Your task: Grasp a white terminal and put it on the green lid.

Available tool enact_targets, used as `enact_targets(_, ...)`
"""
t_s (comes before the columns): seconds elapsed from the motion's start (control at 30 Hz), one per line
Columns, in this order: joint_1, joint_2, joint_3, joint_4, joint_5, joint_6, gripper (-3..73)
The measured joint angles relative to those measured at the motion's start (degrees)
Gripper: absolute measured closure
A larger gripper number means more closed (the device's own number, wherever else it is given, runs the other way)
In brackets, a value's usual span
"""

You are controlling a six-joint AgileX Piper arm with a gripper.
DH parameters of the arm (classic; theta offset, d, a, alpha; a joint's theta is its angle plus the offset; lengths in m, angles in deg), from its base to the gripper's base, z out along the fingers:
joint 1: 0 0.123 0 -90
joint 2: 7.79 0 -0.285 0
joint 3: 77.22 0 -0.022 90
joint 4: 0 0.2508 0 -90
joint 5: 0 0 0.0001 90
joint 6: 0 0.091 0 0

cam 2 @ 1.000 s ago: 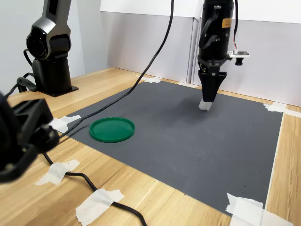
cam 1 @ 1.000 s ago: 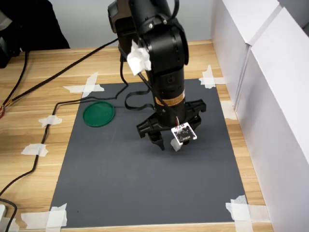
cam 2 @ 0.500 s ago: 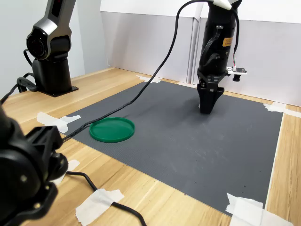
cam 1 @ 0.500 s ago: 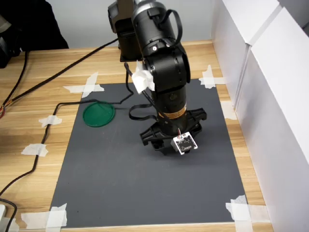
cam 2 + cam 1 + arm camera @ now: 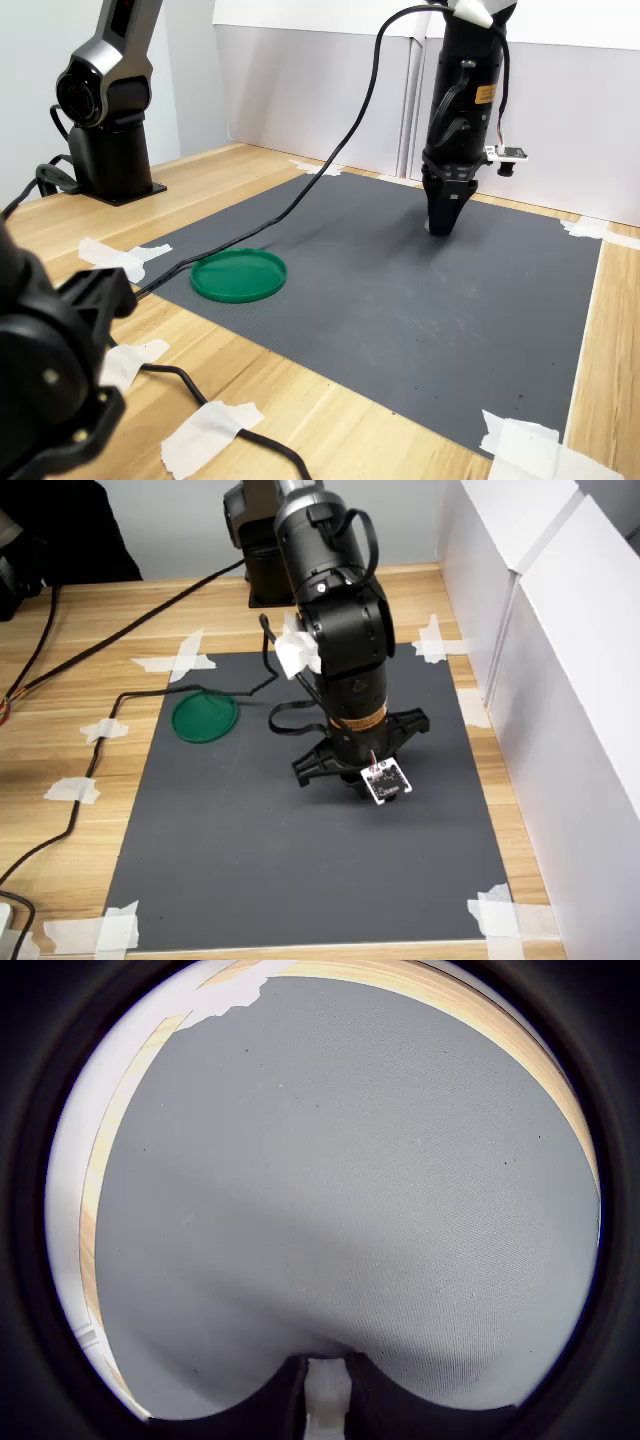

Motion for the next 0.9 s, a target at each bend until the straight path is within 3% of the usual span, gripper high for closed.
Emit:
enact_targets(0.2, -0.78, -5.13, 1.38, 0.07, 3.03, -0.13, 60.6)
enact_targets(0.4, -5.67, -15.7, 11.24, -1.79, 3.31, -1.36, 60.6)
enact_targets(0.7, -22.75, -33.08, 33.03, -7.36, -1.93, -8.57, 60.6)
enact_targets(0.9, -33.13, -34.91, 37.82, -8.53, -6.4, -15.37, 60.6)
